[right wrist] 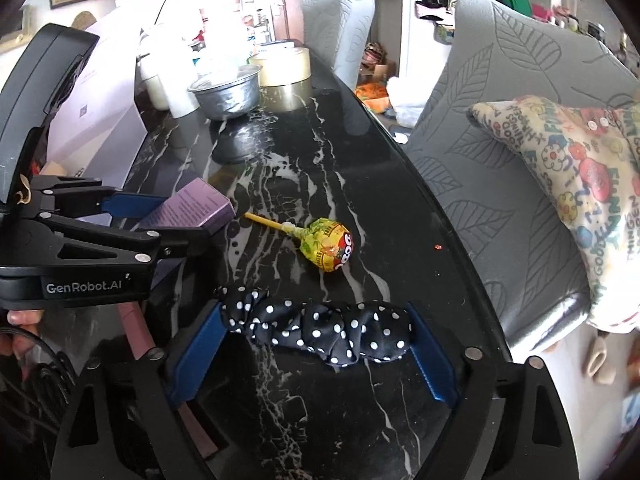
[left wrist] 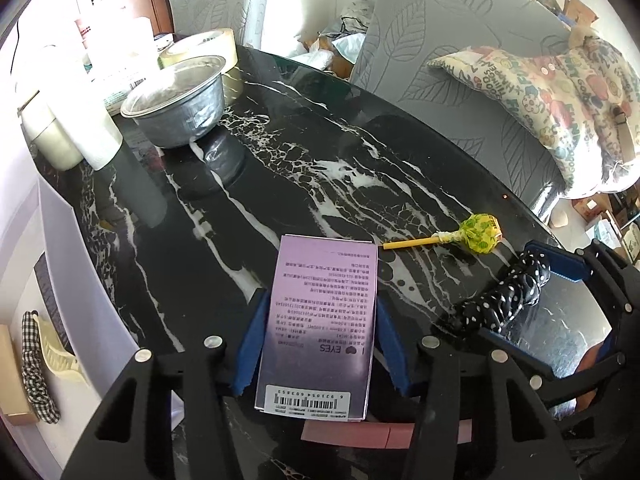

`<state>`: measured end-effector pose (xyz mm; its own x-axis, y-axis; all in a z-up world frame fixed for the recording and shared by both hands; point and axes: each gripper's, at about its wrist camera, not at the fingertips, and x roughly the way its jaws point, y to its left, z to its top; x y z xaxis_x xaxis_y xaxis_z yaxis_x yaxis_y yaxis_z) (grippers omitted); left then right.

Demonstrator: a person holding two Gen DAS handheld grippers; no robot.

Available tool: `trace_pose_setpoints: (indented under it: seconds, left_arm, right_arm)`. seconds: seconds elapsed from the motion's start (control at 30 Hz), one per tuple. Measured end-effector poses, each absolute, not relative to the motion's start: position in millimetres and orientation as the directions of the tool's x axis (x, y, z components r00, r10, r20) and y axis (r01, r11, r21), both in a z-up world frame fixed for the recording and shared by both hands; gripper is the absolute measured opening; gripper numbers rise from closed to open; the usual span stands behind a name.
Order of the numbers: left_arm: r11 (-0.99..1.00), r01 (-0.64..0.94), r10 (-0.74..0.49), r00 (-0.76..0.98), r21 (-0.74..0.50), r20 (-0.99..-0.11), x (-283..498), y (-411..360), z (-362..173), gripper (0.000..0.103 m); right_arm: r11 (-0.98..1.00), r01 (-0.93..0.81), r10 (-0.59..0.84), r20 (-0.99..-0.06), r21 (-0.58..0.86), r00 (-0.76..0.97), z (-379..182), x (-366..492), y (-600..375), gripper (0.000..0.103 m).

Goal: Organize rigid objects
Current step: 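Grasp the purple box with the left tool while the right tool grasps the polka-dot scrunchie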

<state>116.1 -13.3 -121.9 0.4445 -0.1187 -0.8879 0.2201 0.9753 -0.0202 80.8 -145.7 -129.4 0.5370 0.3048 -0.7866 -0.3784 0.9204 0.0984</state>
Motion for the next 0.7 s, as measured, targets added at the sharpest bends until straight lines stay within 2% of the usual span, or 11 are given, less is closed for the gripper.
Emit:
trace_pose_setpoints:
  seconds: [0.17, 0.7]
  left_arm:
    - [0.979, 0.201, -0.119, 0.446, -0.03, -0.887, 113, -12, -121, 0.052]
    - [0.983, 0.178, -0.13, 0.491, -0.047, -0.861, 95, -7, -92, 0.052]
  right_arm:
    - [0.925, -0.365, 0.306, -0.779, 0.107, 0.547, -129, 81, -148, 0.082]
    - [0.919, -0.356, 0.359, -0.733, 0.169, 0.579, -113, 66, -158, 0.082]
